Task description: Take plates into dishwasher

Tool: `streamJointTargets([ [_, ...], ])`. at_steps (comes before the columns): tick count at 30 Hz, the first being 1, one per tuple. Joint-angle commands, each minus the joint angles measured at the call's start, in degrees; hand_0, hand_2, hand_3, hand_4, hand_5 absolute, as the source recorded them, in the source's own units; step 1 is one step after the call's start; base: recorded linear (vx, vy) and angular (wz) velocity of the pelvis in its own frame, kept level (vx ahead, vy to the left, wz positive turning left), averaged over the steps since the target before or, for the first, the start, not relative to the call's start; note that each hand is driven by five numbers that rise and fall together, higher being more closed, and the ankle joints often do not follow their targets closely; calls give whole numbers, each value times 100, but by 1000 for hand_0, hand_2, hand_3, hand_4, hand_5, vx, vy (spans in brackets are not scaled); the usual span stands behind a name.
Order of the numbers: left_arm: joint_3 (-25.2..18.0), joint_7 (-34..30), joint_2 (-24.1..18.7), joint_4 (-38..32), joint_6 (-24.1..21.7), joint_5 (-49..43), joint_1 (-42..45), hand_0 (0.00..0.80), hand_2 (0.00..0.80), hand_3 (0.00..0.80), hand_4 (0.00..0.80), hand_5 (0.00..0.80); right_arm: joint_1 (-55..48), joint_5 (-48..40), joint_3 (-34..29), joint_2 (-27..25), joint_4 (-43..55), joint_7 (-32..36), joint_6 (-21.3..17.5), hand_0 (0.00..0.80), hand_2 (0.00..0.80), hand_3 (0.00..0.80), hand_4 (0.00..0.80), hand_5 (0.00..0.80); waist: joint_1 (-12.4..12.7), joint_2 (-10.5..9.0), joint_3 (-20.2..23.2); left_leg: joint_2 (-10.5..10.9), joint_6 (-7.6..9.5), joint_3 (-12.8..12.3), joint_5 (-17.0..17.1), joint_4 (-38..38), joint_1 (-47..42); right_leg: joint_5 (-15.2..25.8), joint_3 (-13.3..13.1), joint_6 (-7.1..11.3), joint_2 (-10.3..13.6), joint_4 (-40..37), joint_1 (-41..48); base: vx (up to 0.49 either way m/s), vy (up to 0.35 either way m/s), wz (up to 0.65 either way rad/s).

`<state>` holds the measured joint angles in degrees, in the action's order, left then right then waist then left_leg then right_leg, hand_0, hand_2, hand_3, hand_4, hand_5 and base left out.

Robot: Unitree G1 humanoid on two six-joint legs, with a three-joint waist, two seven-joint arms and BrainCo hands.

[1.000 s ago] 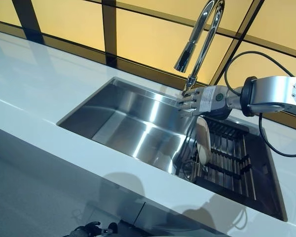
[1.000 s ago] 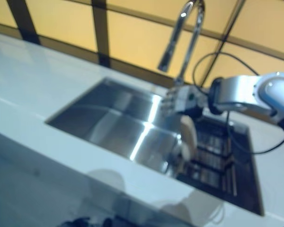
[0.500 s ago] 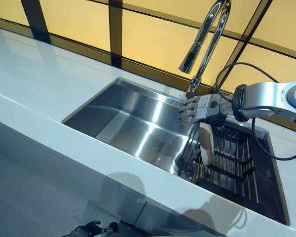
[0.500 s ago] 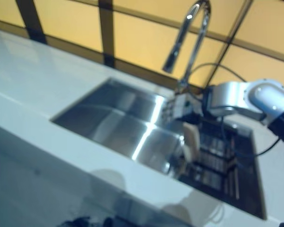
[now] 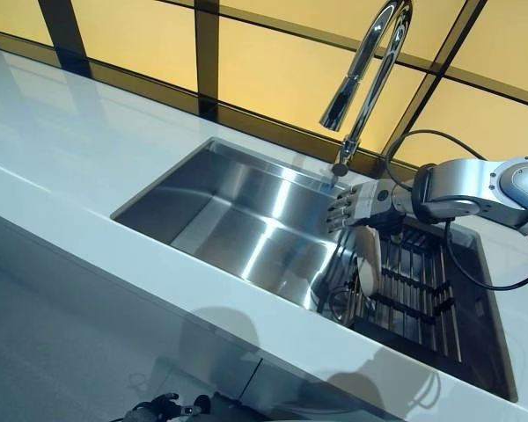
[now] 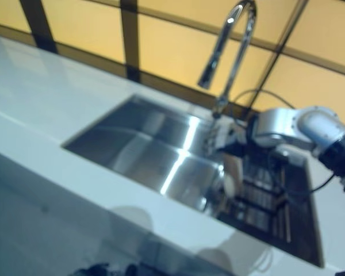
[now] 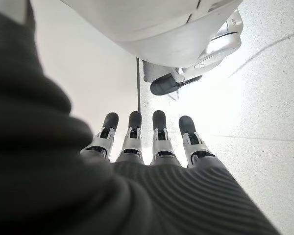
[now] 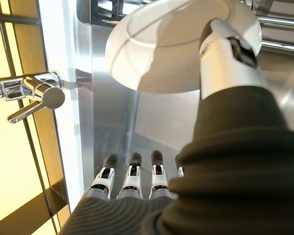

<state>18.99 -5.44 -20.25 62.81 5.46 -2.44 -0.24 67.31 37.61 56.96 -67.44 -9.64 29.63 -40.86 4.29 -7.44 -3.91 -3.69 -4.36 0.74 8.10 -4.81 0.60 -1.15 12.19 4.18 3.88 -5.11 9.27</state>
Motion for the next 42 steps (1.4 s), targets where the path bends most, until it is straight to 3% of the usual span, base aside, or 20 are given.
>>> streamJointTargets([
  [1,66,8,-218,169,-29,100,-215,0,0,0,0,0,191,21,55,-107,-219,-42,187,0,0,0,0,0,295,-308,-204,-54,106,-156,-493,-19,-407,363,57,-5,12,83,-300,0,0,0],
  [42,64,17,-376,75,-31,138,-301,0,0,0,0,0,-61,313,24,-25,-422,-177,239,0,0,0,0,0,368,-433,-399,-77,131,-86,-471,-19,-298,424,53,21,-41,105,-418,0,-1,1],
])
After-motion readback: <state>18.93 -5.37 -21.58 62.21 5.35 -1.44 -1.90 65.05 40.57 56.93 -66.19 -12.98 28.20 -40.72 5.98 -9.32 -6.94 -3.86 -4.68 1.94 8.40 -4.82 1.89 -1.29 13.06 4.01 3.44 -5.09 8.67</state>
